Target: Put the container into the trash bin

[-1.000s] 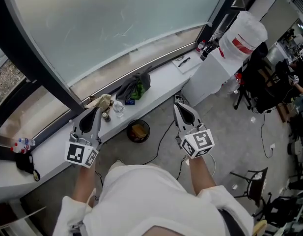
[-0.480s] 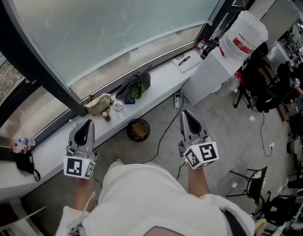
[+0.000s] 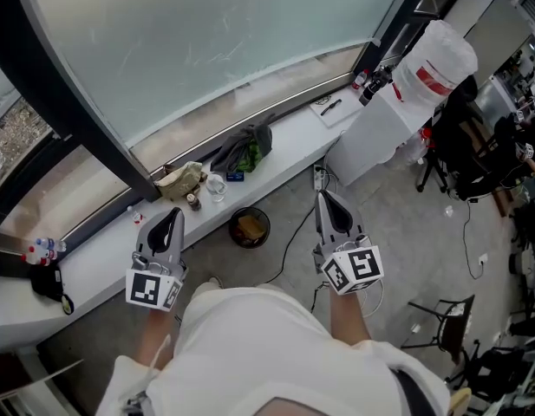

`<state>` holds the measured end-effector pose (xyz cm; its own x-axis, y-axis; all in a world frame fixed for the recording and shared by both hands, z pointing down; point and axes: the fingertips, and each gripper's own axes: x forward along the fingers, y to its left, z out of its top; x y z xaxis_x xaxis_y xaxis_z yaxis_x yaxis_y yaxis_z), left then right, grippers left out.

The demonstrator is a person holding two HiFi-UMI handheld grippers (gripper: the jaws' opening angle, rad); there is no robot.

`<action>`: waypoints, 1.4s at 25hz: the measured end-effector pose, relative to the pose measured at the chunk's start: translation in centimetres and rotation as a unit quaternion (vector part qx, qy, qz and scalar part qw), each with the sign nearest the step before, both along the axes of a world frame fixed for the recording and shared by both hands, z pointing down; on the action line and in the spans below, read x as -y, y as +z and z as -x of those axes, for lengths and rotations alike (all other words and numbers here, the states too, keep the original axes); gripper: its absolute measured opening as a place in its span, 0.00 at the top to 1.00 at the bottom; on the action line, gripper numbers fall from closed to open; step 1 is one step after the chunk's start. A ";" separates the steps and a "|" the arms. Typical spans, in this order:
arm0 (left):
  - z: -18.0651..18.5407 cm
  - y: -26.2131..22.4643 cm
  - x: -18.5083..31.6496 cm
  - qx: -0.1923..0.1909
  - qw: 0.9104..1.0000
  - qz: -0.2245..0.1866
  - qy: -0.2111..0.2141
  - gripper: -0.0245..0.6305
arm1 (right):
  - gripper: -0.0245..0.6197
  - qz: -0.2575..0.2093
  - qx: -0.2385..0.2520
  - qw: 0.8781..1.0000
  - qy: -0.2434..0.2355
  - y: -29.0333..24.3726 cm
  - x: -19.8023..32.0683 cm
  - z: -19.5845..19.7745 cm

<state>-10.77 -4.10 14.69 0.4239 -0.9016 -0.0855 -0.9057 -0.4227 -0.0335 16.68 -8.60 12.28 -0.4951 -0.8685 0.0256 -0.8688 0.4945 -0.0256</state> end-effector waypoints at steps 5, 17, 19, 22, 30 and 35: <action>0.8 -0.1 -0.5 -0.004 1.000 0.006 -0.007 0.94 | 0.96 0.009 -0.003 1.000 -0.017 0.6 -0.3 1.2; 1.2 1.0 -1.5 -0.016 1.000 0.018 0.007 0.94 | 0.96 0.021 -0.006 1.000 -0.022 2.0 -2.5 2.7; 0.9 1.0 -1.4 -0.016 1.000 0.017 0.013 0.94 | 0.96 0.022 -0.005 1.000 -0.015 2.2 -2.8 2.4; 0.3 0.8 -1.4 -0.016 1.000 0.012 0.021 0.94 | 0.96 0.020 -0.004 1.000 -0.007 2.2 -3.1 2.0; 0.0 0.7 -1.7 -0.016 0.999 0.012 0.033 0.94 | 0.96 0.013 -0.003 1.000 0.017 1.9 -3.5 0.7; 0.2 0.8 -1.5 -0.016 0.999 0.013 0.036 0.94 | 0.96 0.011 -0.005 1.000 0.023 1.9 -3.6 0.5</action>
